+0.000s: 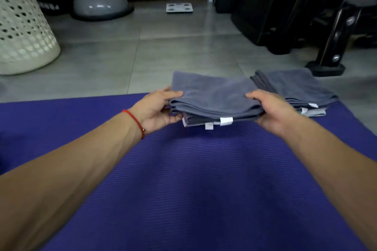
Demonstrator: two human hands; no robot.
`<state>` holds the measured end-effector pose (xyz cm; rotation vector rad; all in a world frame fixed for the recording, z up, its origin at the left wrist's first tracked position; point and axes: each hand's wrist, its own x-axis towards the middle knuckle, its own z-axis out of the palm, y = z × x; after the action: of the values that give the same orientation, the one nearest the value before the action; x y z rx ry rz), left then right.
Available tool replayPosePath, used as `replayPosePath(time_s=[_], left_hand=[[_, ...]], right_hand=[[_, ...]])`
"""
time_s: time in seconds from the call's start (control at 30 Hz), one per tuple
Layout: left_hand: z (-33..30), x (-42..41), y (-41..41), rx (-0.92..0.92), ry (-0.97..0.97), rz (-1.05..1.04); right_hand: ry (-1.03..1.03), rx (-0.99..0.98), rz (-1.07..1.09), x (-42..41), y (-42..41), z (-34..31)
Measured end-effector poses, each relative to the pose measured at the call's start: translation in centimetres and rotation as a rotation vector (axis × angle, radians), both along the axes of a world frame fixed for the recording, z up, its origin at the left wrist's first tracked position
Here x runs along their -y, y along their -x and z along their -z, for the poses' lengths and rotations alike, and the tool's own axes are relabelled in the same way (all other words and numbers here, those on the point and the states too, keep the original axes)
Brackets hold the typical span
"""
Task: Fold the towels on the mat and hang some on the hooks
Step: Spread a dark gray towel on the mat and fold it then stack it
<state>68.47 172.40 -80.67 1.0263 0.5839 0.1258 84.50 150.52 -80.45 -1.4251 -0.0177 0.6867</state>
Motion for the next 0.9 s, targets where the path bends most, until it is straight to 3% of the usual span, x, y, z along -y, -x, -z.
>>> replayPosePath(time_s=[0.1,0.17,0.27,0.4,0.47,0.53,0.63,0.9], left_hand=[[1.7,-1.8,-3.5,-0.019,-0.061,-0.193],[4.5,-2.4,-3.1,-0.222,-0.114,-0.236],[10.7,-0.9,2.0,-0.502,-0.362,0.031],[17.7,0.7,13.8,-0.343,-0.975,0.372],[18.3,1.1,19.2,-0.309,-1.131,0.497],[18.2,1.3,23.3,-0.346,-1.196,0.474],[18.5,0.5,28.9,-0.475,-1.288,0.282],[16.2,-10.6,42.7,-1.116,-1.32,-0.113]], right_hand=[[0.093,0.066,0.117,-2.7,-4.3,1.6],[0.297,0.07,0.106,-3.1,-4.9,5.2],[0.65,0.302,-0.087,-1.0,-1.1,11.0],[0.931,0.674,-0.526,2.9,5.2,15.0],[1.019,0.962,-0.743,3.6,8.3,15.5],[0.969,1.122,-0.969,3.2,11.4,14.8],[0.789,1.128,-1.234,0.5,16.1,12.7],[0.391,1.358,-1.437,-10.5,27.9,7.1]])
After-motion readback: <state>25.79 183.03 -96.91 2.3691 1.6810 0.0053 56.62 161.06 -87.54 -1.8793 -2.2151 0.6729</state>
